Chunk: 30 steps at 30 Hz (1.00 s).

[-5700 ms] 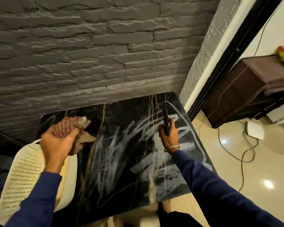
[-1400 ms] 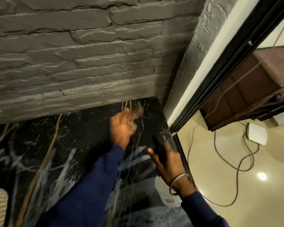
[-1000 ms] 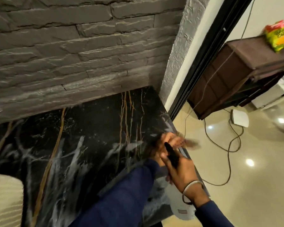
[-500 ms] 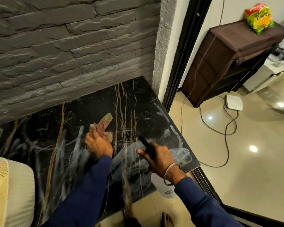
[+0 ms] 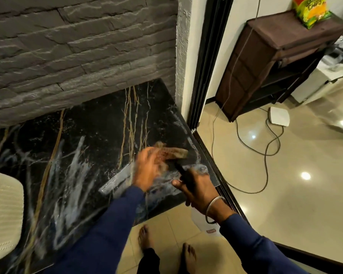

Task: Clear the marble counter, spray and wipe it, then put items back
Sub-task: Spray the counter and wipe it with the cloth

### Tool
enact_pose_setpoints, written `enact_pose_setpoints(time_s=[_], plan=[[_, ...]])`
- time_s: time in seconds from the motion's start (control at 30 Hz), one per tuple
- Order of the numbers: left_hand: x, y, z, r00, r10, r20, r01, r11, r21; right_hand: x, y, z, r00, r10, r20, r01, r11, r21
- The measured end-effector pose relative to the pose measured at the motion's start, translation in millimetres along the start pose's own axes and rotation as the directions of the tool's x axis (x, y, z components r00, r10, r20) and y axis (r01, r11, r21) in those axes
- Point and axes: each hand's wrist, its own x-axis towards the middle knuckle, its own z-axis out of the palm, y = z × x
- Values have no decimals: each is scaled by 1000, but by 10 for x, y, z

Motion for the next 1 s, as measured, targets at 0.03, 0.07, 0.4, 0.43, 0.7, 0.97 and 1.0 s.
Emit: enact_pose_setpoints(time_s=[0.03, 0.07, 0.4, 0.43, 0.7, 0.97, 1.0], plan=[[-25, -149, -99, 992, -89, -92, 92, 995, 28, -35, 18, -24, 1000, 15, 21, -15, 1000, 16], [-29, -254, -164, 970, -180, -164, 191, 980, 55, -55, 48, -42, 999, 19, 36, -20, 1000, 15], [1059, 20, 165, 998, -23, -67, 32, 990, 140, 257, 321, -164, 993, 95, -72, -92, 995, 35], [1269, 87, 243, 997, -43, -60, 51, 989, 140, 327, 328, -189, 992, 98, -79, -98, 995, 6], [2060, 388, 504, 991, 105, 79, -112, 989, 91, 673, 264, -542, 983, 165, -82, -159, 984, 76], [216, 722, 785, 738, 596, 317, -627, 779, -4, 215, 334, -857, 988, 103, 117, -111, 992, 65], [302, 670, 781, 735, 603, 310, -636, 772, 7, 150, 352, -889, 988, 88, 124, -98, 993, 71]])
